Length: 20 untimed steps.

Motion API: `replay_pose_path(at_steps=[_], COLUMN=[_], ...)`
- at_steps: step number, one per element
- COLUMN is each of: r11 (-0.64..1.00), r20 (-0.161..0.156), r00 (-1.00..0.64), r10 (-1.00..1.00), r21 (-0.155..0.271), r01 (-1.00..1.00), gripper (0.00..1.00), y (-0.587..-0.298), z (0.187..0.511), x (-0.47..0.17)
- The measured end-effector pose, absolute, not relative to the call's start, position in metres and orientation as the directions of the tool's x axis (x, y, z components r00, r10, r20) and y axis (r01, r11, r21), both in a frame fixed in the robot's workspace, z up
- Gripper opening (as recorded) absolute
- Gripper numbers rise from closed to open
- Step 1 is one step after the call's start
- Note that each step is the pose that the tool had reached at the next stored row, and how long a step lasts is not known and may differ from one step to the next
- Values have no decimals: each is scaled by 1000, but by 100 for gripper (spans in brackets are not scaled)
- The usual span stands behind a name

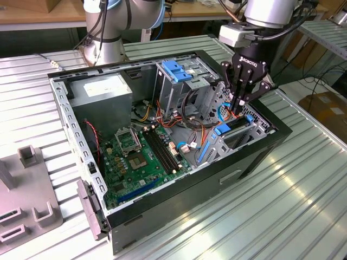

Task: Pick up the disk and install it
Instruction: 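Insert the second disk wire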

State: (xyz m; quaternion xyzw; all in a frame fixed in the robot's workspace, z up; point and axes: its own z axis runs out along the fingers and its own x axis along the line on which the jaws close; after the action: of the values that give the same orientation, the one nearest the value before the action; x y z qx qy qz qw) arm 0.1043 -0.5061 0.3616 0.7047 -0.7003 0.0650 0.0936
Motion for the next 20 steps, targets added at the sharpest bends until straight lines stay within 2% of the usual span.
replay_pose_path(at_steps=[2,17,20], r11=[-14,-24,-27], r20=[212,211,200], r00=[21,28,29], r10=[-977,-977,-979], r21=[36,21,14], r01=[-999,-999,-1000], gripper=[16,16,16], y=[-509,-510,-511], z=[359,359,359], x=[99,96,96])
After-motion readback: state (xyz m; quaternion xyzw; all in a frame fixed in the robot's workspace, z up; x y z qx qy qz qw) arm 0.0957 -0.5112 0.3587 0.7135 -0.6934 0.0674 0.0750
